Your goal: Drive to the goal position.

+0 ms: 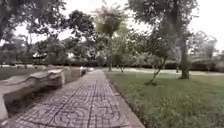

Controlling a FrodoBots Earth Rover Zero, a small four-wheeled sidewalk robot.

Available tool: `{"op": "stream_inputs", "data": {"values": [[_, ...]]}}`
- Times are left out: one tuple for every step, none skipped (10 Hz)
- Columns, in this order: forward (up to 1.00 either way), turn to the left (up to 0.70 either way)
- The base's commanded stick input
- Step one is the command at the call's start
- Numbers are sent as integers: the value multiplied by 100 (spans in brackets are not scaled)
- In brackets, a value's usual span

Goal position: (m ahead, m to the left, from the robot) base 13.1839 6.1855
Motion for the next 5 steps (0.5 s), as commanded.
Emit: {"op": "stream_inputs", "data": {"values": [[100, 0], [100, 11], [100, 27], [100, 27], [100, 27]]}}
